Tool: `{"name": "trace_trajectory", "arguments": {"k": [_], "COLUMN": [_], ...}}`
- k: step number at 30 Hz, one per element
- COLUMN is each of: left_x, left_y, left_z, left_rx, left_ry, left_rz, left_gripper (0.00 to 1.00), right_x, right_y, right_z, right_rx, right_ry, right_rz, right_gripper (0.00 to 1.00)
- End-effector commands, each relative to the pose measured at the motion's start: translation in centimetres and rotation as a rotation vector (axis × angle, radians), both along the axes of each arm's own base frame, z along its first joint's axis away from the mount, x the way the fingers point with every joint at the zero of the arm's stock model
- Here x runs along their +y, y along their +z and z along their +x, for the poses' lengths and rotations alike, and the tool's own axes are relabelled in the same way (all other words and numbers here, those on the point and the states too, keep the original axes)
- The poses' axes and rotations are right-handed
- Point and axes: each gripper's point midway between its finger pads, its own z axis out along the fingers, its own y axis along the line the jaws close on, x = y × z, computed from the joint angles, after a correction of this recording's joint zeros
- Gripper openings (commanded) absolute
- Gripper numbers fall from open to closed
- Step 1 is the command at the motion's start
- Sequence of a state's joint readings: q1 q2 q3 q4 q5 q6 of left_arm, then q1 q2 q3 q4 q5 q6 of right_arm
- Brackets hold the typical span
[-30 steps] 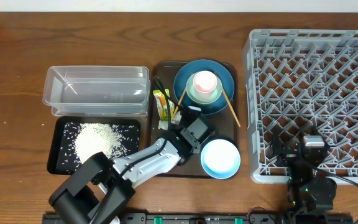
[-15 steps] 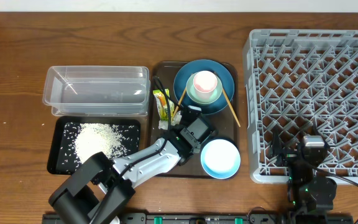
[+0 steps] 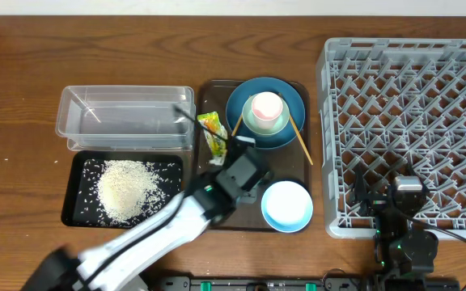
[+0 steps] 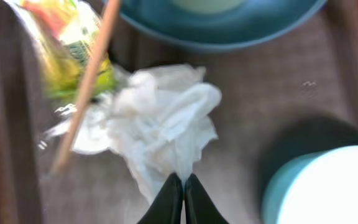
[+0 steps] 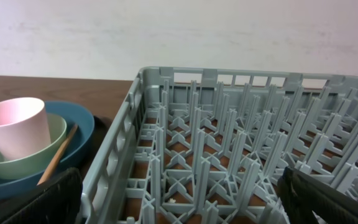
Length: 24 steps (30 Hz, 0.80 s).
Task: Sort waste into correct bins and load items into the dishwasher rack
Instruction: 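Carry the tissue with the left gripper into the clear plastic bin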
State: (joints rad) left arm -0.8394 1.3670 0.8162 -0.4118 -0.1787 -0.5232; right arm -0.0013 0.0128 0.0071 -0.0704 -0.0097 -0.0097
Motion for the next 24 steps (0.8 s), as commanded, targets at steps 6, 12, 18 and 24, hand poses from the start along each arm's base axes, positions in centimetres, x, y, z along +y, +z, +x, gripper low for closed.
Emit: {"name": "trace_trajectory", "arguments": {"k": [6, 12, 18, 24], "left_x": [2.0, 3.2, 6.2, 8.2], "left_y": [6.8, 10.6, 11.3, 12.4], "left_z": [-2.5, -2.7, -1.8, -0.3], "left_rx": [-0.059, -0.172, -0.264, -0.355], "left_ry": [0.025, 0.043, 0.143, 0.24], "left_rz": [-0.155, -0.237, -0.143, -0.087], "left_gripper": [0.06, 0.06, 0.06, 0.07], "right_x": [0.3, 0.3, 0.3, 0.3], "right_y": [-0.1, -0.1, -0.1, -0.1], "right_z": [0.0, 0.0, 0.0, 0.0], "right_rx": [0.004, 0.004, 0.004, 0.004], "right_ry": [0.012, 0.012, 0.012, 0.012], "right_rz": [0.013, 0.013, 0.013, 0.013], "right_gripper": [0.99, 0.99, 0.99, 0.99]}}
